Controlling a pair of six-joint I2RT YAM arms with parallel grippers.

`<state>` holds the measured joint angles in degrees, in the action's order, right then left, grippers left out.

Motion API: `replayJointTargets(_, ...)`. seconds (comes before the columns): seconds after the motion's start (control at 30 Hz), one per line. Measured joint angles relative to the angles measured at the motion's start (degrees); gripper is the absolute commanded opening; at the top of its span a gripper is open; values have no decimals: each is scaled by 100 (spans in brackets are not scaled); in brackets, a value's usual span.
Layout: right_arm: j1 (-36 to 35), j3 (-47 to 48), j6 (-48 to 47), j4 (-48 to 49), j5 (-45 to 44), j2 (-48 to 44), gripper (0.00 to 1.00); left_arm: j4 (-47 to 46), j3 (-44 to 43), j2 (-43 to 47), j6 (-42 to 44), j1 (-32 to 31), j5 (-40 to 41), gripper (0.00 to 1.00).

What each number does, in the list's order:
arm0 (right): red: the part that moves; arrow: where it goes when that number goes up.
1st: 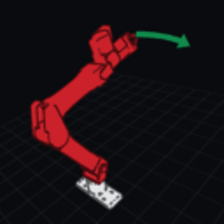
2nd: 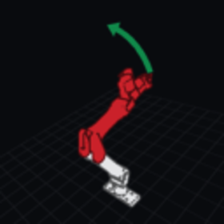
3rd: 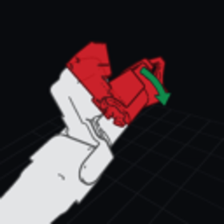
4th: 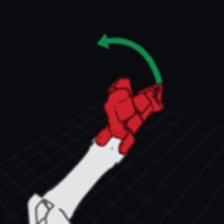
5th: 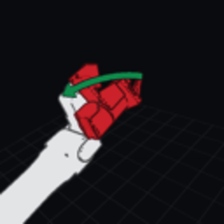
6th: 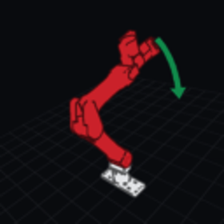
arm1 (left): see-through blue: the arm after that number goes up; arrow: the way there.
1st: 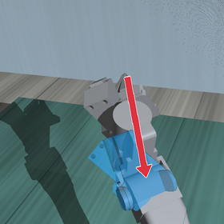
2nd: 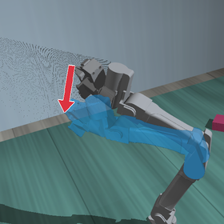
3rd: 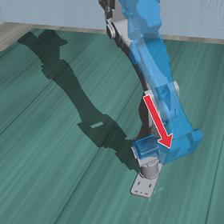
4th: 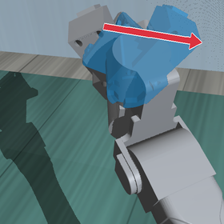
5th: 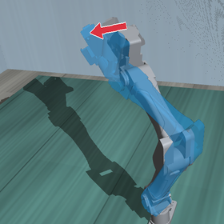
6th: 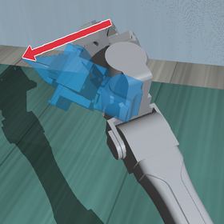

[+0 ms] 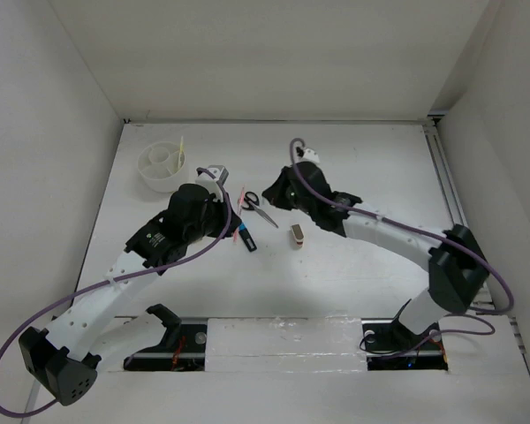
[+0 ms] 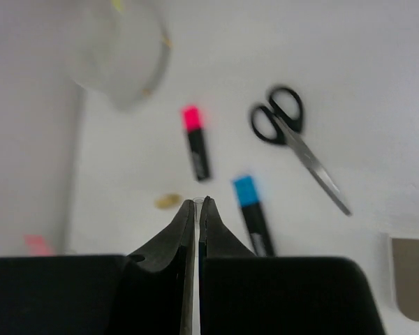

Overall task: Sort the stationery into containers
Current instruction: Close the pen cap on the pen.

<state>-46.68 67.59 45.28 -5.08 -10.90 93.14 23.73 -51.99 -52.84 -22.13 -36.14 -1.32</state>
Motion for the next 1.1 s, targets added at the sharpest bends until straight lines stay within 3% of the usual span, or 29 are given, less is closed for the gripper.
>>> replayJointTargets(0.13,205,-166,835,896,-173,-887,0,-203,33,0,85,0,-664,0)
replayJointTargets(0.33,343,-610,1628,1998,-295,-1294,0,-354,129,2,131,0,-1274,0)
replayJointTargets(0.73,264,-1609,2046,2951,-212,-1311,0,-501,142,133,138,0,-1569,0)
replayJointTargets(1.1,214,-1679,2083,3392,-146,-1316,0,-509,142,125,151,66,-1631,0)
